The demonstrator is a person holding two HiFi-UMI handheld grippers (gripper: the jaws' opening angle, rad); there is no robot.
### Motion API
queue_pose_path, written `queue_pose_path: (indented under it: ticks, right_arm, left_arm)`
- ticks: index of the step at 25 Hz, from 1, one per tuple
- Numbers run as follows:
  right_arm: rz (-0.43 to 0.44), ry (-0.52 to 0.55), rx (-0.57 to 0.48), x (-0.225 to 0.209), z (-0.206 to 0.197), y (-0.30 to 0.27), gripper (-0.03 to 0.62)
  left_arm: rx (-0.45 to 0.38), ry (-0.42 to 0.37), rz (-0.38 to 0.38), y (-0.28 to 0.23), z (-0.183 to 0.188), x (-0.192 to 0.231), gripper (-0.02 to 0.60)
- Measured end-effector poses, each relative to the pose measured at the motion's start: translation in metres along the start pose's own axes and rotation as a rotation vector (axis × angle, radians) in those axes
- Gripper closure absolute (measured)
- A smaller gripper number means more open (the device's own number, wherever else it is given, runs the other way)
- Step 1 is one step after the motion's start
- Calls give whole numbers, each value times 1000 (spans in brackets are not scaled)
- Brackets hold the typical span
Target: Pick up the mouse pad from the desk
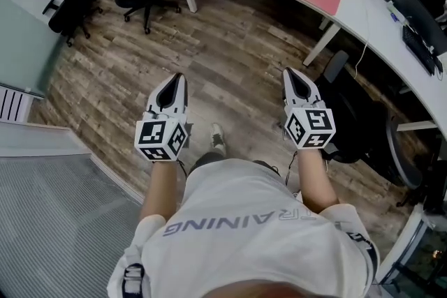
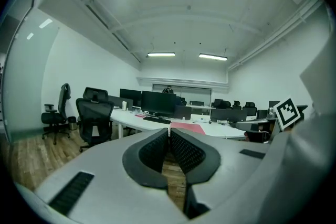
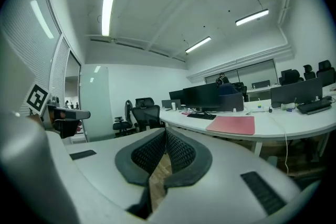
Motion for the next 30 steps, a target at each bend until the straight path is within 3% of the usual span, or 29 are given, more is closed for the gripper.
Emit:
queue_pose_path:
  ticks: [10,18,22,30]
  right_arm:
    - [-85,22,43,6,17,-118,569]
    - [-172,35,20,-1,27,-186,569]
    - [-201,51,28,-10,31,-197,569]
    - [-260,53,18,-70,46,-225,569]
  left_arm:
    - [28,8,-82,-107,23,95,541]
    - [16,-11,-146,-172,43,149,541]
    - [25,6,-178,-201,44,154,541]
    - [28,5,-244,-280,50,132,541]
Point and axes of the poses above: the fingertips, and each gripper's own axes: y backward along the fingers, x to its left, z out of its top, the point moved 6 cm from there along y, backward along the fingers, and after that the axes turned 1 degree about -z, right-handed, at the moved point
